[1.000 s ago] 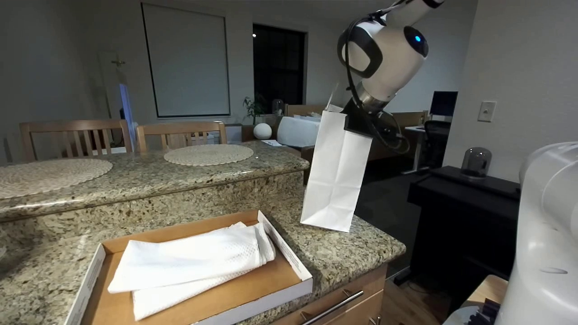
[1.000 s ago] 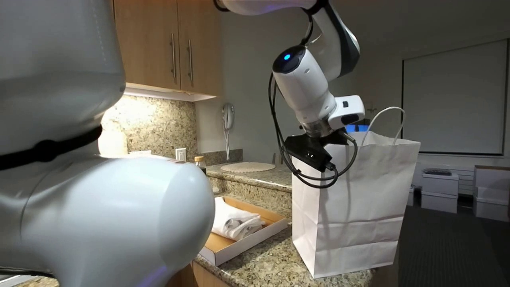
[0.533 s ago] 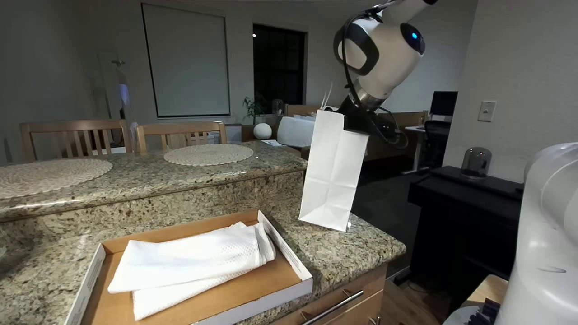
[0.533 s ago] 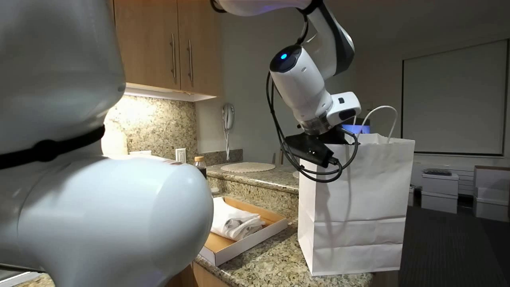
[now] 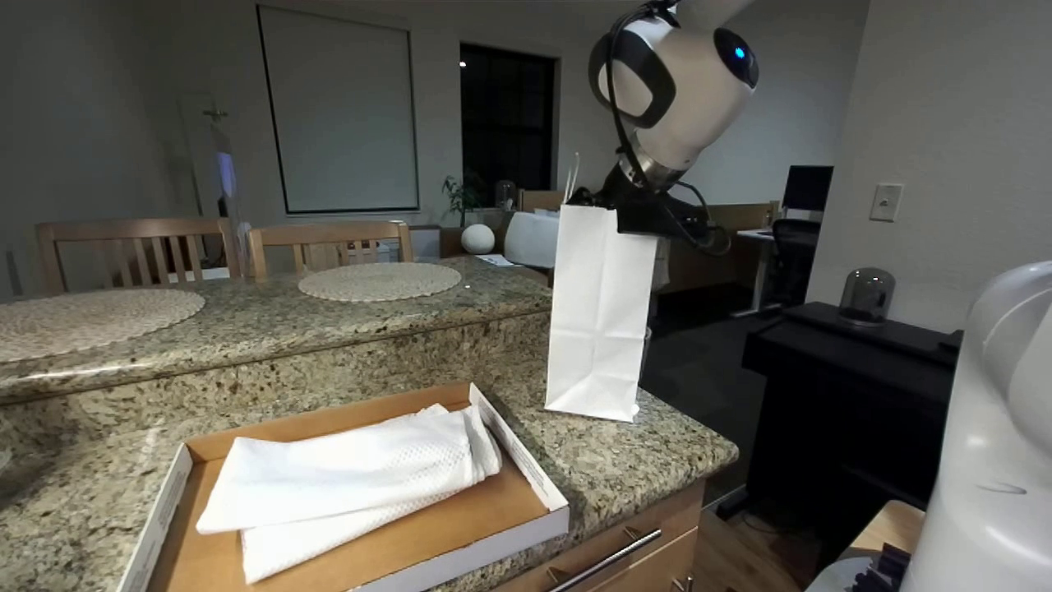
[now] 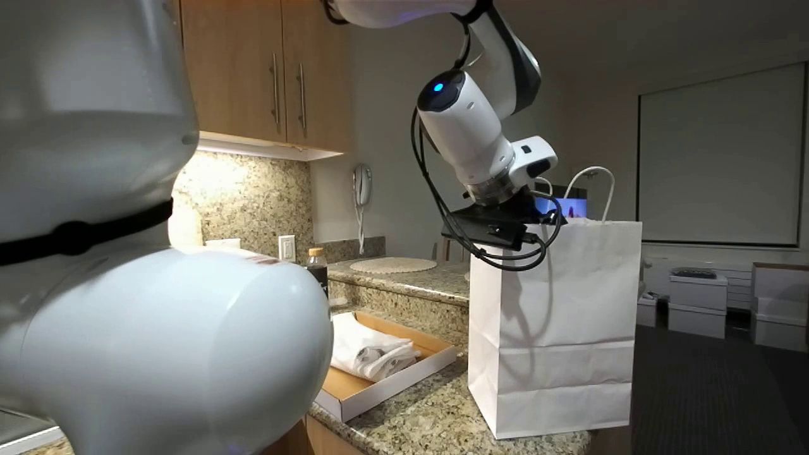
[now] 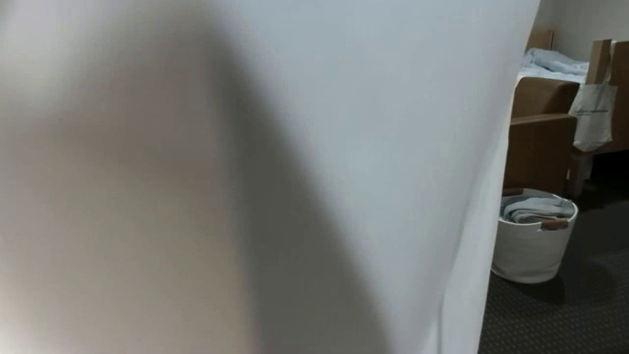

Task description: Pick one towel from the table and put it in the white bag.

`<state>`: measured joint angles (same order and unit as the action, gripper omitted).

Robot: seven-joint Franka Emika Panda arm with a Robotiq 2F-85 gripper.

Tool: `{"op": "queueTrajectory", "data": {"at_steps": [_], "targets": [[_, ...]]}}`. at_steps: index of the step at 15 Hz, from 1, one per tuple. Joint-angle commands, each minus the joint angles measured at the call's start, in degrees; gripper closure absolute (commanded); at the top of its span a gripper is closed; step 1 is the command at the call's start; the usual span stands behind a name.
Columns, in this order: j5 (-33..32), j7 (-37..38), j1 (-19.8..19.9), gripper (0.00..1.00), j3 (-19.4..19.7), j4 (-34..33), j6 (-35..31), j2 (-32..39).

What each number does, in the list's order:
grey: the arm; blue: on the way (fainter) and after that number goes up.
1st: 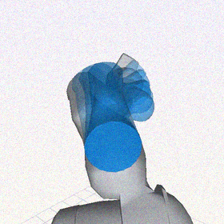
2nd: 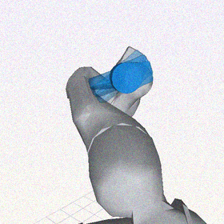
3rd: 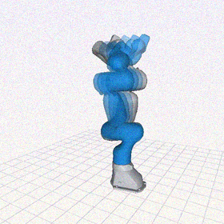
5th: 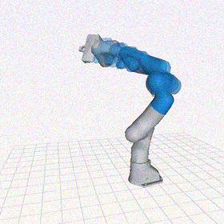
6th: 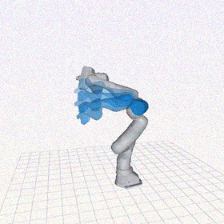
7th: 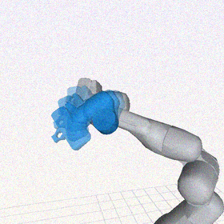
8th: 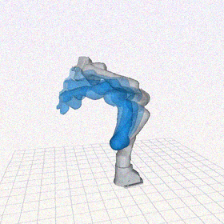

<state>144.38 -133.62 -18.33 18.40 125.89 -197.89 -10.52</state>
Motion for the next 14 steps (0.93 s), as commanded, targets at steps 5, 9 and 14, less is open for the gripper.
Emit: {"op": "queueTrajectory", "data": {"at_steps": [5,9,14], "targets": [[-4.53,-3.49,15.66,0.00,-12.58,-0.58,0.00,1.99],[-4.90,-5.83,20.07,0.00,-16.61,0.04,0.00,0.40],[-5.18,-4.55,19.62,0.00,-16.88,-0.61,0.00,1.25]]}}
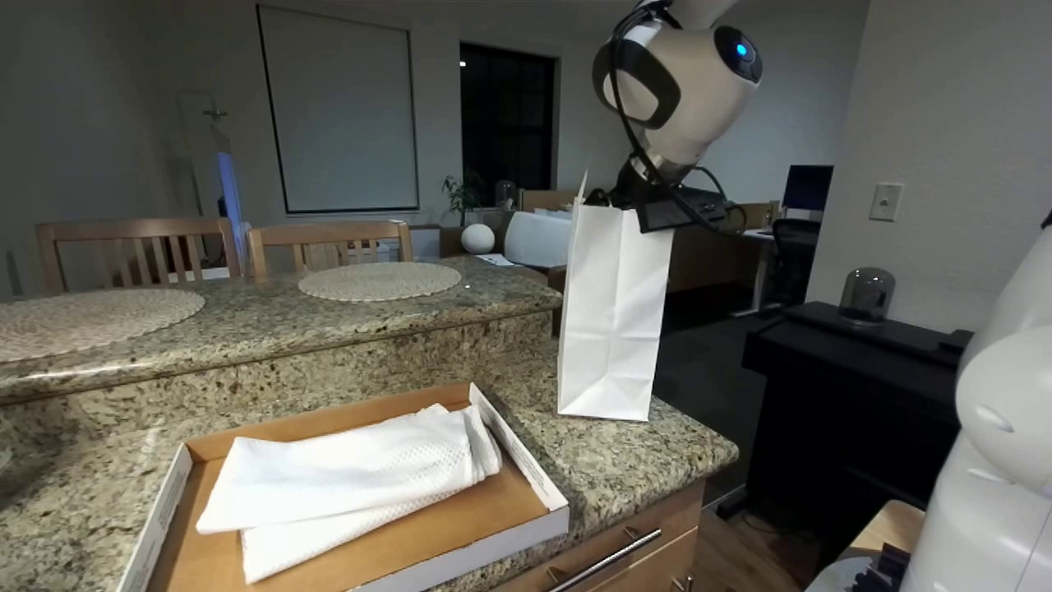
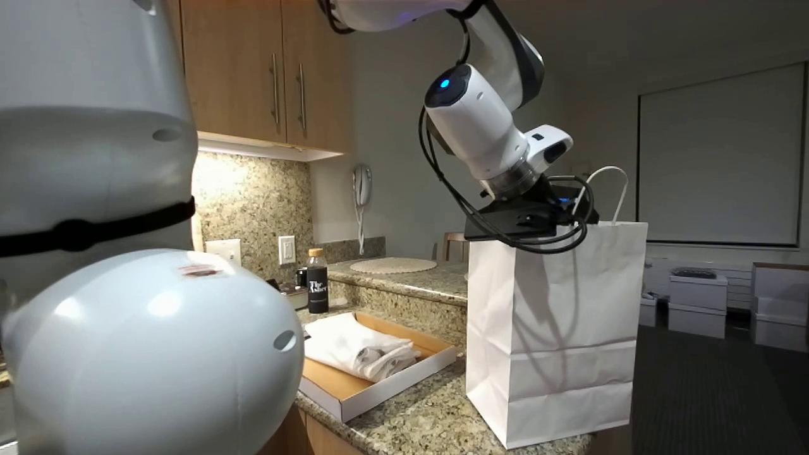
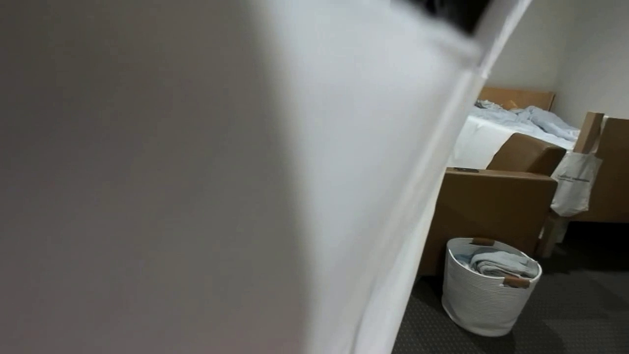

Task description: Pick one towel from the table and put it in the white bag.

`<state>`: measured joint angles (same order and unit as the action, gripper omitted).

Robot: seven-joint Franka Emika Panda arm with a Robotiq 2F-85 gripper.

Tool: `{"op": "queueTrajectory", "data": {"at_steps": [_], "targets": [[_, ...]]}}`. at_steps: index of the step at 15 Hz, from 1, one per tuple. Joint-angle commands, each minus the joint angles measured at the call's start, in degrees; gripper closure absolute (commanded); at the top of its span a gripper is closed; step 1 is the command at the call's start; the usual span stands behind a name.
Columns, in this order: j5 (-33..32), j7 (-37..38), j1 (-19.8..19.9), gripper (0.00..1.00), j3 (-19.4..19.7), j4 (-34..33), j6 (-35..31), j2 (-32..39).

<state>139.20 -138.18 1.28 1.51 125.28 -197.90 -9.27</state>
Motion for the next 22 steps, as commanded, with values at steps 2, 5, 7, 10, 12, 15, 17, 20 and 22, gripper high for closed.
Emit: {"op": "queueTrajectory", "data": {"at_steps": [2,5,7,10,12,15,17,20,22], "targets": [[0.00,-0.02,0.01,0.00,-0.15,0.00,0.00,-0.05],[0.16,0.01,-0.20,0.00,-0.39,0.20,0.13,-1.37],[0.21,0.12,0.27,0.00,-1.62,1.18,0.01,-5.24],[1.04,-1.50,-0.85,0.00,-1.69,1.09,0.00,-10.01],[1.98,-4.40,-3.76,0.00,0.05,0.65,0.00,-12.07],[5.46,-11.56,-15.27,0.00,8.64,-1.61,0.00,-11.17],[7.85,-15.55,-21.72,0.00,14.30,-2.65,0.00,-11.90],[1.76,-11.26,-30.02,0.00,19.93,-2.52,0.01,-14.52],[-0.80,-11.04,-31.17,0.00,20.61,-3.42,0.01,-15.92]]}}
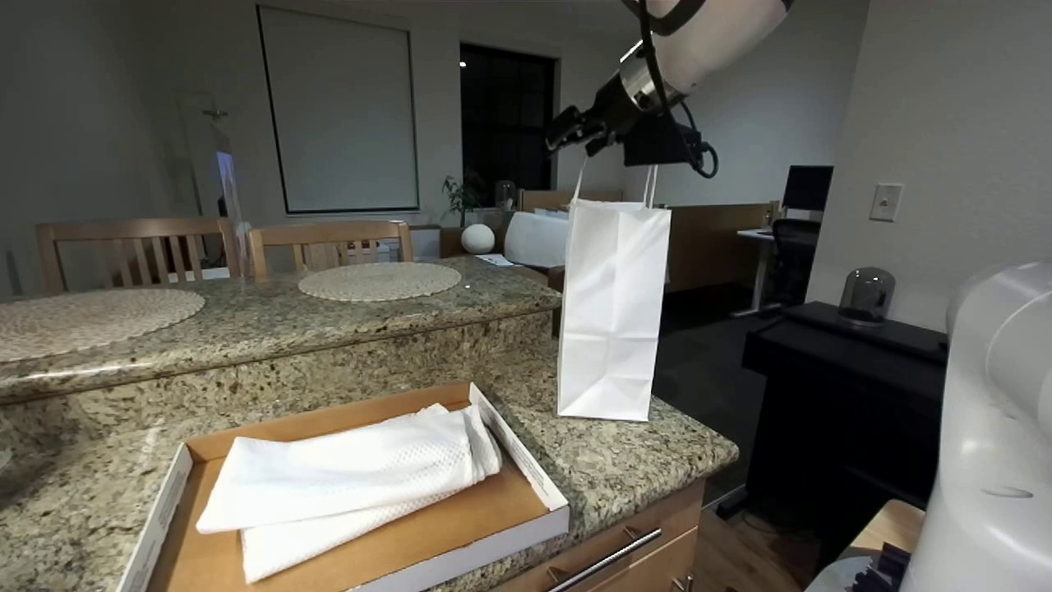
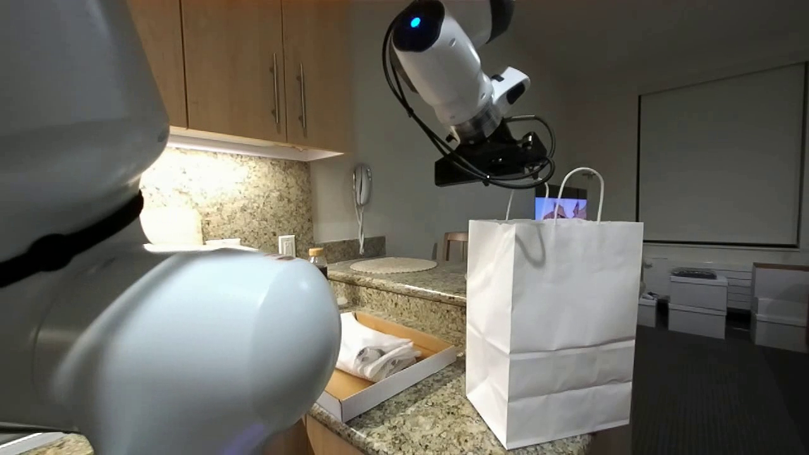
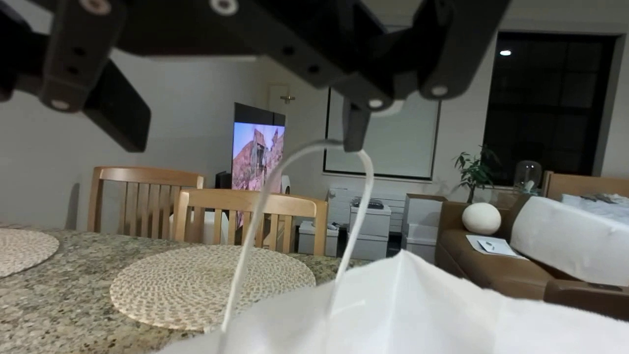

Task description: Pick one towel from the table and put it in the white bag.

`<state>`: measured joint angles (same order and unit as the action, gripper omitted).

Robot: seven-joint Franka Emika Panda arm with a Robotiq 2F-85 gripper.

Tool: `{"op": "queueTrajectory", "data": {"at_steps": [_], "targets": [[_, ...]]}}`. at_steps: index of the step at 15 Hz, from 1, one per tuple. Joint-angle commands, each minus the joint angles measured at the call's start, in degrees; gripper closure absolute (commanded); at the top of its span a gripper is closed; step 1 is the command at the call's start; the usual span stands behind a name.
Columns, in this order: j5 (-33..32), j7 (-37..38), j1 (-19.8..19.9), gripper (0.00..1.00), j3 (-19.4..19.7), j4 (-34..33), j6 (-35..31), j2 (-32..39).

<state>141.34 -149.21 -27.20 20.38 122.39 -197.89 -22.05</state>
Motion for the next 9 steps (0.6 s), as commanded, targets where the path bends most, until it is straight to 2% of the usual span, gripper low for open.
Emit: {"op": "queueTrajectory", "data": {"at_steps": [1,6,7,9], "targets": [[-4.25,0.00,-3.02,0.00,1.68,-0.94,0.00,-3.59],[-7.76,0.01,-2.18,0.00,-0.58,-3.41,0.00,-7.01],[-8.36,0.00,-3.33,0.00,-0.57,-3.07,0.00,-7.64],[-8.21,0.00,-3.19,0.00,-2.61,-1.71,0.00,-7.82]]}}
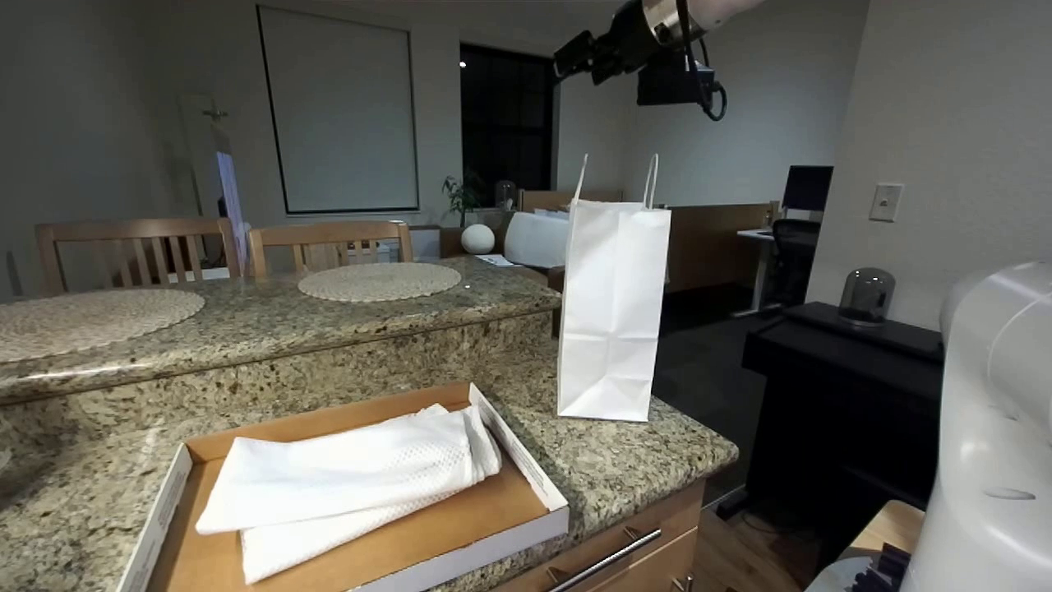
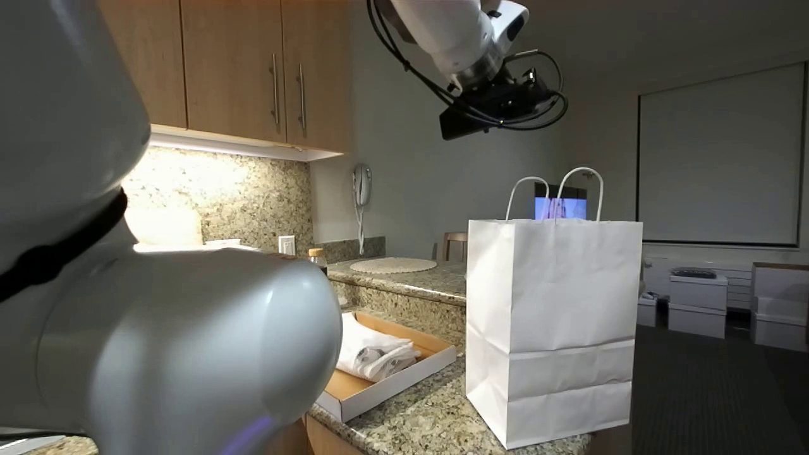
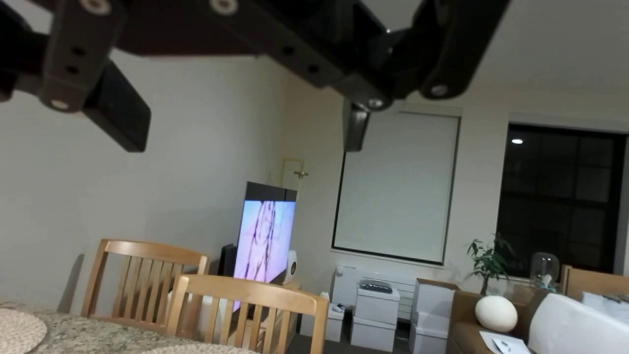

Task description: Pick one towel from the table and put it in the white bag.

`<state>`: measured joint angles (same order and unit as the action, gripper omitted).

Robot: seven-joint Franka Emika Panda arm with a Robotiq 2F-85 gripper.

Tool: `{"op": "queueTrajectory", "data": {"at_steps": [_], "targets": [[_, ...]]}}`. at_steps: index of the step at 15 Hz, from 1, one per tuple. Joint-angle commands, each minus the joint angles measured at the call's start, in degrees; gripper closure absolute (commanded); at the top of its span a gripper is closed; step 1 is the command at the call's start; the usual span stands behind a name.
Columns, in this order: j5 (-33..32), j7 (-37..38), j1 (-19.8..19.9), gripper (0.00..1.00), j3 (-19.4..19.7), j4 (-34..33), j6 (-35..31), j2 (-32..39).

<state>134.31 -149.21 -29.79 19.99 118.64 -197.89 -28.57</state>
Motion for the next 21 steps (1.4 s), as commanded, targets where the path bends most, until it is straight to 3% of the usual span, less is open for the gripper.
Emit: {"op": "queueTrajectory", "data": {"at_steps": [1,8,14,16,21], "targets": [[-0.80,0.00,0.35,0.00,-4.33,3.03,0.00,-1.43],[1.38,0.03,10.11,0.00,-23.90,6.40,-0.03,-2.67],[5.05,0.12,33.08,0.00,-49.12,12.71,-0.08,-2.01],[6.76,0.12,35.55,0.00,-52.68,15.94,-0.06,-1.58],[10.50,0.13,37.51,0.00,-56.40,21.01,-0.04,-0.79]]}}
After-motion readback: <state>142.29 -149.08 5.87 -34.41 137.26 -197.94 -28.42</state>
